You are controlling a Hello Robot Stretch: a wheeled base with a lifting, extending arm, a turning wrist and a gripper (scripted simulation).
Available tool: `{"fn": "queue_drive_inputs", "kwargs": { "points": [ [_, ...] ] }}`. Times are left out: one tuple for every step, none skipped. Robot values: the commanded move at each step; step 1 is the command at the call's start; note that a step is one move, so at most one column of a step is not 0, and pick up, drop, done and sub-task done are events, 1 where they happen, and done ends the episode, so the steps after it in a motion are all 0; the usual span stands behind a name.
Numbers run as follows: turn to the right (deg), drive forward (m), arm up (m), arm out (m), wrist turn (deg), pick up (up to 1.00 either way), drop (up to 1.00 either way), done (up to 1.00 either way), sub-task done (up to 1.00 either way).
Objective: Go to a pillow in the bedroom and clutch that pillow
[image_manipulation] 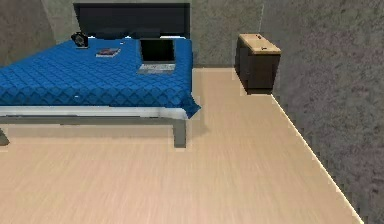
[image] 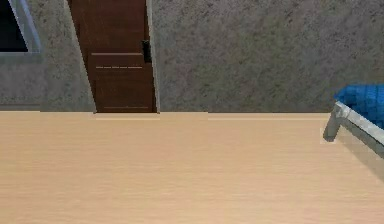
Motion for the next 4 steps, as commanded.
{"fn": "queue_drive_inputs", "kwargs": {
  "points": [
    [45.0,0.00,0.00,0.00,0.0,0.00,0.00,0.00,0.00],
    [42.0,0.00,0.00,0.00,0.0,0.00,0.00,0.00,0.00],
    [0.0,0.55,0.00,0.00,0.0,0.00,0.00,0.00,0.00],
    [45.0,0.00,0.00,0.00,0.0,0.00,0.00,0.00,0.00]
  ]
}}
